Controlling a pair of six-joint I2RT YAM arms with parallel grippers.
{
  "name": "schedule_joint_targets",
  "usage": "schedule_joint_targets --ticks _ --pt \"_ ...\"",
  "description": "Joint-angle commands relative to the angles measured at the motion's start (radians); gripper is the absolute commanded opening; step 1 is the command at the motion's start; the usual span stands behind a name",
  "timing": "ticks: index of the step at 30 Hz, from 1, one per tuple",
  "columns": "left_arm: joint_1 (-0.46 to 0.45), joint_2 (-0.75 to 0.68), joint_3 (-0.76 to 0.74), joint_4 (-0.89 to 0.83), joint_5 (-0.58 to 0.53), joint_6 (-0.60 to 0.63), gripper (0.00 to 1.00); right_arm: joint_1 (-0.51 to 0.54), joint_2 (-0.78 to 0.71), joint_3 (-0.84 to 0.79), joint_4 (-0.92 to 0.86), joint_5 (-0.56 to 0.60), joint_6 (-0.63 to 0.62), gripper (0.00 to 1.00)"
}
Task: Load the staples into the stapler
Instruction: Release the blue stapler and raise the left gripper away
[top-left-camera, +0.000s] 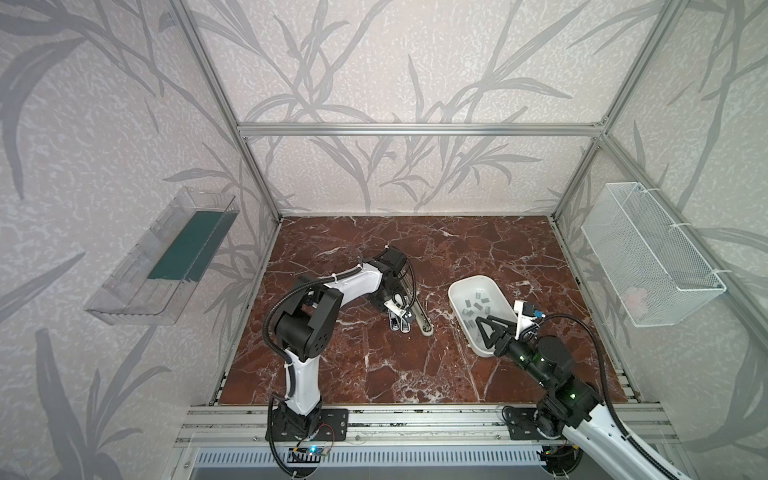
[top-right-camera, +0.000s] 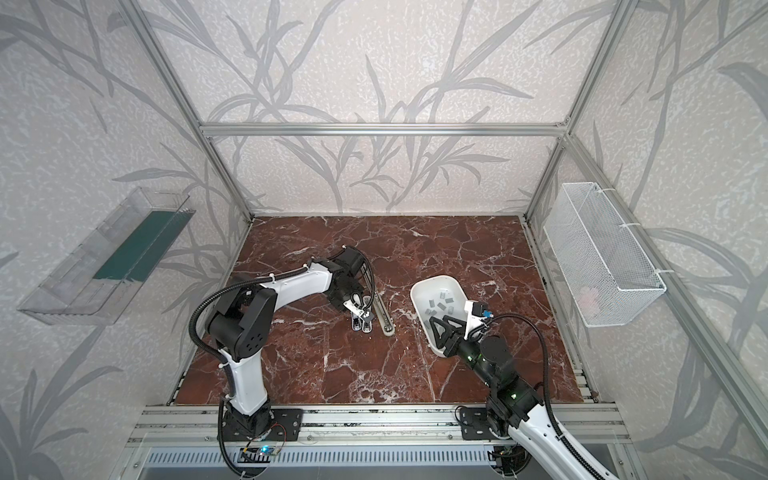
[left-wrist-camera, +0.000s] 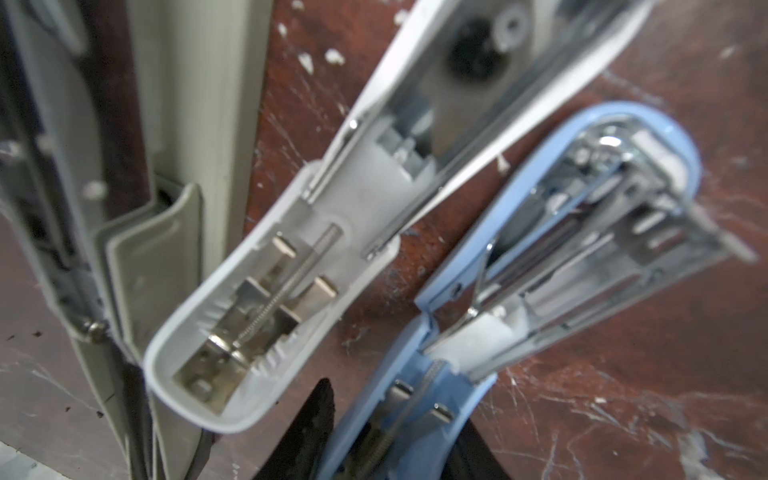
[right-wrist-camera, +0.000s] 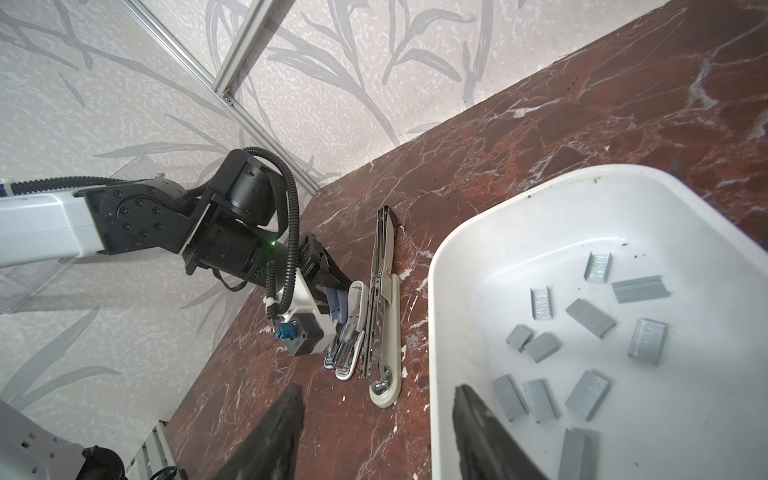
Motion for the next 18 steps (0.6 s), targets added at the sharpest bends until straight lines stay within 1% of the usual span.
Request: schedule_joint_targets --ticks 1,4,8,10,13,15,18 --pt "0.002 -0.005 0.016 -0.028 -0.012 0.025 0.41 -0.004 -0.004 -0.006 0.019 0.0 0.001 0.59" --pt "0.013 -0.032 0.027 -0.05 -0.016 0.012 0.38 -0.003 -0.014 0.006 -0.02 0.014 -0.011 0.59" --pt "0.03 -0.109 0.012 -0.04 0.022 -0.005 0.41 -0.004 -0.02 0.033 -0.079 0.036 -0.031 0.59" --pt "0.033 -0.152 -0.002 -0.019 0.031 -0.013 0.42 -0.004 -0.019 0.049 -0.11 0.058 -0.034 0.63" --pt "0.033 -0.214 -0.001 0.002 -0.003 -0.044 0.43 -0.004 -0.004 0.103 -0.196 0.126 -0.016 0.64" --pt "0.035 -0.266 -0.002 0.002 -0.006 -0.064 0.43 -0.003 0.016 0.151 -0.257 0.176 -0.003 0.64" --pt "0.042 -0.335 -0.009 0.005 -0.007 -0.084 0.45 -0.004 0.064 0.23 -0.358 0.257 0.054 0.64"
